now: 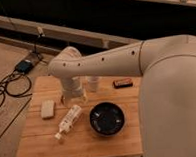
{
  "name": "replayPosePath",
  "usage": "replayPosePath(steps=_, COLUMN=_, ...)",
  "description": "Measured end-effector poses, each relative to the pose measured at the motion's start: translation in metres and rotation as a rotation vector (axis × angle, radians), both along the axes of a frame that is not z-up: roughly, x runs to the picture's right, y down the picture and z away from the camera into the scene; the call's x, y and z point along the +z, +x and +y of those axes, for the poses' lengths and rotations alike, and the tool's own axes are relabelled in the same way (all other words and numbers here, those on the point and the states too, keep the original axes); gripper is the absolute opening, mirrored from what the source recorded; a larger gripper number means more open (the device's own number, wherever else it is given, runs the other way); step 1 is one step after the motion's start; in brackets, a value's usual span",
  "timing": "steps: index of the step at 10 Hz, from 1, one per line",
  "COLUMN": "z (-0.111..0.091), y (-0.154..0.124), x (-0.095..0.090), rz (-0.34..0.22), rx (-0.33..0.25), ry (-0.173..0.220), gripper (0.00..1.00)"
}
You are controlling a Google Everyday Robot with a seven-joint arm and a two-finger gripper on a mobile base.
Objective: Push the ceramic bowl across the table
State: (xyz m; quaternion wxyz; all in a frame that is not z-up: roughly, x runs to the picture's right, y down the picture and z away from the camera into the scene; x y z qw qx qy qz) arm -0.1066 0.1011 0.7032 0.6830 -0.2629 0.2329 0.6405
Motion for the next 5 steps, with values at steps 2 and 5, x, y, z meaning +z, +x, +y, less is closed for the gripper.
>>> replayPosePath(steps=2, z=0.0000, y=0.0000, x=0.0000, rz=0.000, rx=0.000, ry=0.000, gripper=0.65)
replayPosePath(steps=5, z=0.0009, y=0.0010, x=-0.0005, rz=0.002, rx=-0.002, ry=0.000, gripper=0.65)
